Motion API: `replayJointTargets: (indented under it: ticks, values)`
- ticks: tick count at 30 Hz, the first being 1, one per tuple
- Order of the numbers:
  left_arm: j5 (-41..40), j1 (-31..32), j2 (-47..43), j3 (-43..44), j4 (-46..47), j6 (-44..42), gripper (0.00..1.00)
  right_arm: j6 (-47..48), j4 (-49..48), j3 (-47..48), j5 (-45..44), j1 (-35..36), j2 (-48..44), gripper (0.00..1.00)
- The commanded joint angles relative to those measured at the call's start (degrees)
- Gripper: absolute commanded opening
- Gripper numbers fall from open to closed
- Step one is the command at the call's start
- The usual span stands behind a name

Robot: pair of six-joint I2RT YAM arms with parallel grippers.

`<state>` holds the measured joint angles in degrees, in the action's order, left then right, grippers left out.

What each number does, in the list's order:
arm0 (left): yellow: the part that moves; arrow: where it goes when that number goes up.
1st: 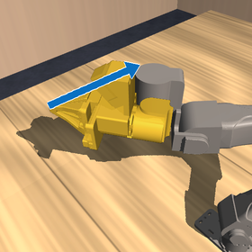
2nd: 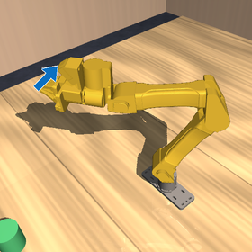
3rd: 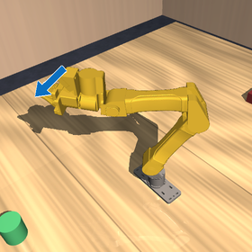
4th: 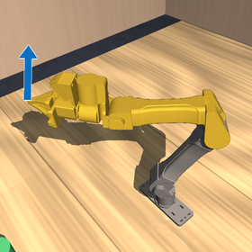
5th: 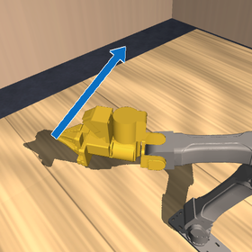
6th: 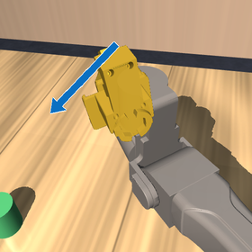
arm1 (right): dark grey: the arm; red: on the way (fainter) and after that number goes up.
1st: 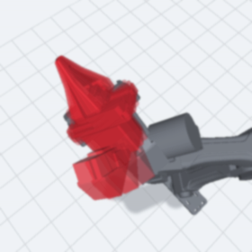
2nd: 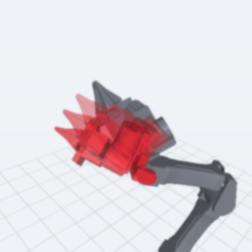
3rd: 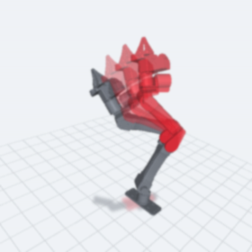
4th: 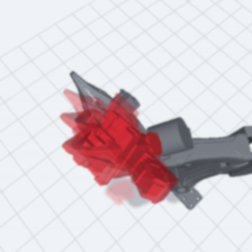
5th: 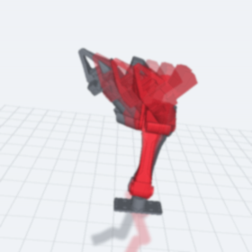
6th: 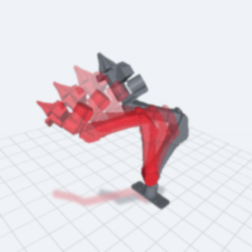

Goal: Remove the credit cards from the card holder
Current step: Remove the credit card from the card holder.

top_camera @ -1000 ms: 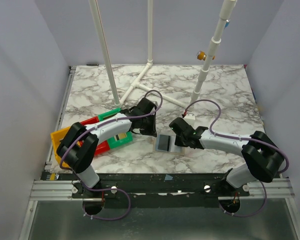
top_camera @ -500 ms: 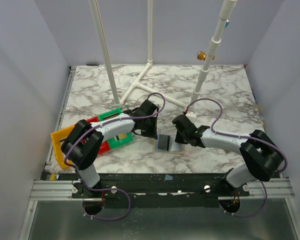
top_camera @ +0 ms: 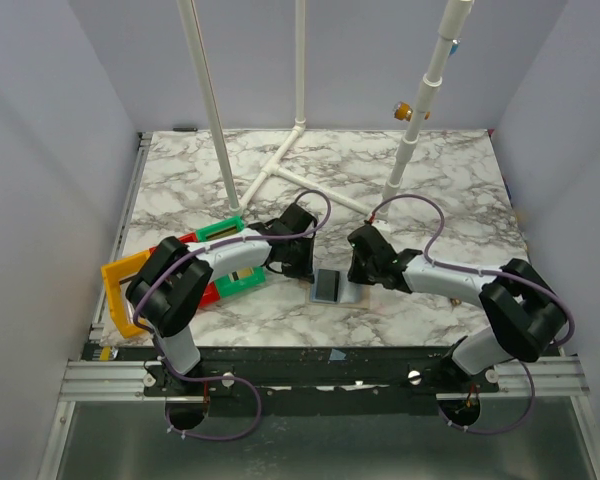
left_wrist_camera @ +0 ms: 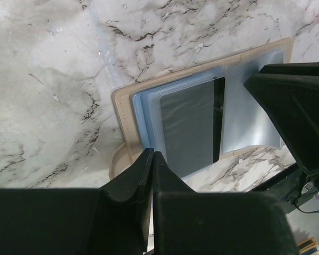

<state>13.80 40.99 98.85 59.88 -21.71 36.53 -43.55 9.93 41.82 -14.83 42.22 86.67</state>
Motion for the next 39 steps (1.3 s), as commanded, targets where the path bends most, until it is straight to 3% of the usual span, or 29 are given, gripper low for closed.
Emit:
replayJointTargets:
  ticks: [1,14,39]
  values:
    - [1.43,0.35,0.15,-1.63,2.18,0.54,0.04,-1.06,1.44,-0.51,6.13,-0.22,-3.15,0.28]
    - [1.79,1.28,0.43,-0.91,2.47,1.0,0.04,-4.6,-2.15,-3.08,13.58,-0.25,-3.01,0.31]
    - [1.34,1.99,3.72,1.12,1.95,1.26,0.03,-6.59,-6.01,-5.52,14.03,-0.31,-2.21,0.32]
